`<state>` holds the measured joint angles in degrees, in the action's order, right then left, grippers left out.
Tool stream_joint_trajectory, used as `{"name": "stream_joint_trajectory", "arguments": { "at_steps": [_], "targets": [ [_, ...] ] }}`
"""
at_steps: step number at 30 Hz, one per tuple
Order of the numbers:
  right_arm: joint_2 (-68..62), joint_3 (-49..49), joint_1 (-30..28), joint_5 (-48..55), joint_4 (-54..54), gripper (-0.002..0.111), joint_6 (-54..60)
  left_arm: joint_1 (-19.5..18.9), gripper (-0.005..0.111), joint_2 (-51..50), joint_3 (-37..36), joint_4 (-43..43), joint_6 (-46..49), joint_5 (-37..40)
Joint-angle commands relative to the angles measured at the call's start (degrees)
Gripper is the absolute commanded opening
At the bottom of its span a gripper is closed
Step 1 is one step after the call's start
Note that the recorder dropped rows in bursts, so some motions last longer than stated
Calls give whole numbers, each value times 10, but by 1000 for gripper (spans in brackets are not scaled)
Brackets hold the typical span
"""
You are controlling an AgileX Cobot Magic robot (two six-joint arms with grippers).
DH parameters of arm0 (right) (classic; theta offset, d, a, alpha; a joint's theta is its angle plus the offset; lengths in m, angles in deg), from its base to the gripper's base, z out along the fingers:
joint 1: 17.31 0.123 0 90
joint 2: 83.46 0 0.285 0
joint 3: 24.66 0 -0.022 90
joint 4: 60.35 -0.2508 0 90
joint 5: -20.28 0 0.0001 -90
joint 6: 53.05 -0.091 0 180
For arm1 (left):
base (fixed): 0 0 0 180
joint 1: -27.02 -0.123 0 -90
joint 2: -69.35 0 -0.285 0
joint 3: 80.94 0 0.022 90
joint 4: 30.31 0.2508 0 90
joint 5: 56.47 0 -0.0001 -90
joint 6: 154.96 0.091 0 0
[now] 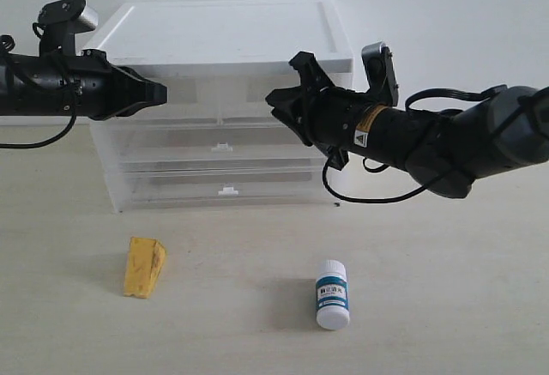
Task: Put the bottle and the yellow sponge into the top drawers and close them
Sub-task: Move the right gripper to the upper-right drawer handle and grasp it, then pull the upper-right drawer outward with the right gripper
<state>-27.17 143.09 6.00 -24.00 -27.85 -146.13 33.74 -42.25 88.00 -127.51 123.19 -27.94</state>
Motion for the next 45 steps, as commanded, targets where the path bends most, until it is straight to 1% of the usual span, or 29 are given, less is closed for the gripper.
{"name": "stream_joint_trajectory", "arguments": {
  "at_steps": [1, 12, 13, 15, 16, 22, 28, 32, 40, 45],
  "targets": [
    [-1, 4, -3, -1, -20, 17, 13, -2, 4, -6, 10, -18, 3, -52],
    [-1, 4, -3, -4, -17, 17, 15, -2, 4, -6, 10, -13, 3, -52],
    [-1, 4, -3, -4, -15, 14, 15, -2, 4, -6, 10, -13, 3, -52],
    [-1, 4, -3, -8, -5, 2, 16, -2, 4, -6, 10, -13, 3, -52],
    [-1, 4, -3, -14, -3, 0, 17, -2, 4, -6, 10, -13, 3, -52],
    [-1, 4, -3, -29, 15, 0, 17, -2, 4, -6, 10, -13, 3, -52],
    [-1, 2, -3, -43, 38, 0, -15, -2, 4, -6, 10, -13, 3, -52],
    [0, -4, -3, -44, 49, 0, -15, -2, 4, -6, 10, -13, 3, -56],
    [0, -4, -3, -81, 108, 0, -41, -2, 4, -6, 10, -13, 3, -63],
    [0, -6, -3, -82, 141, 0, -52, -2, 4, -6, 10, -11, 3, -63]
  ]
}}
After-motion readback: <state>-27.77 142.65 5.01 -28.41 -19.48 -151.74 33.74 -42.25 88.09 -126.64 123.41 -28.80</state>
